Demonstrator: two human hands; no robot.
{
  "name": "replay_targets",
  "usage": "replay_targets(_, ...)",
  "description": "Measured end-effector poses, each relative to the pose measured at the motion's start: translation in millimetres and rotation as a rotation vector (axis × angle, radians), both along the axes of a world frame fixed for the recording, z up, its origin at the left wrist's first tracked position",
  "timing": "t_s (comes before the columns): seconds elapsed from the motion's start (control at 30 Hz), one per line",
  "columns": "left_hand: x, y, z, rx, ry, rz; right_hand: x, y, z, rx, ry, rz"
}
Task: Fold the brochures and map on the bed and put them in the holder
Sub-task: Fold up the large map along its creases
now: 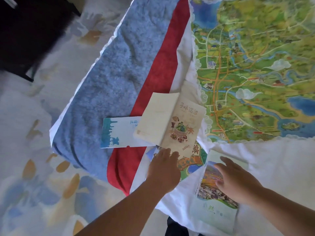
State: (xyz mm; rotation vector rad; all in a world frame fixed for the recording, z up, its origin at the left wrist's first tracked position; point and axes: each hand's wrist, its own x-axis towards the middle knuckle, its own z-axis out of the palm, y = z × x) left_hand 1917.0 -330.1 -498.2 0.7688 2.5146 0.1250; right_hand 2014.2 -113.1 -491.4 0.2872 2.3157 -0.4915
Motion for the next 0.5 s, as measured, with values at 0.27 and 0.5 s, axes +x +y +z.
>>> replay_targets(0.27, 9, -21, 6, -0.005, -0.049, -0.023, -21, 4, 7, -0.006, -0.023, -0.117)
replay_targets(0.5, 6, -14, 1, 0.043, -0.051, -0.018, -48, 31, 9, -0.098, -0.049, -0.484)
